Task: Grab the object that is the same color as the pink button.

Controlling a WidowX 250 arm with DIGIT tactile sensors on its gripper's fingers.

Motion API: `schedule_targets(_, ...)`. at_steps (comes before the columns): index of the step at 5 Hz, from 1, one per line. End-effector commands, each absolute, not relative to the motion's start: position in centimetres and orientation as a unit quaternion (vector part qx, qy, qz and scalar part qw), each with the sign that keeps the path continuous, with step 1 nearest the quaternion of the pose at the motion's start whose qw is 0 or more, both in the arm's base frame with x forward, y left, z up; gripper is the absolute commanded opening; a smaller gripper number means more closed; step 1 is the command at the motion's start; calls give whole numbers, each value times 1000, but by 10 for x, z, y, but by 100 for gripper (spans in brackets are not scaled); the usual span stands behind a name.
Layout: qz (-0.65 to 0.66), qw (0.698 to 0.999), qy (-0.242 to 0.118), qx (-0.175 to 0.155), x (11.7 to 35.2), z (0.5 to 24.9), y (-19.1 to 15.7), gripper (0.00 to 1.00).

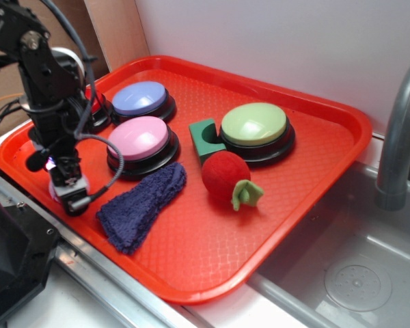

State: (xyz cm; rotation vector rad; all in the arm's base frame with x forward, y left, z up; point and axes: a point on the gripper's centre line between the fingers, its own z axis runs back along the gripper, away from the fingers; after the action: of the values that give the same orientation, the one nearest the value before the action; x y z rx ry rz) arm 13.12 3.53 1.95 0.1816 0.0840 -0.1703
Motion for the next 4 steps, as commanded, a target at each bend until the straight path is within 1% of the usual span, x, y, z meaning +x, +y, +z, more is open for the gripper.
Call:
schedule_targets(1, -79, 993, 33, 87, 131, 22, 42, 0)
schedule_targets(2, -47, 996, 24, 69, 131, 35, 43, 0)
schedule_targets(3, -1, 1000, 9, 29, 143, 59, 36, 0)
schedule_targets(4, 28, 999, -4, 29, 155, 91, 24, 0)
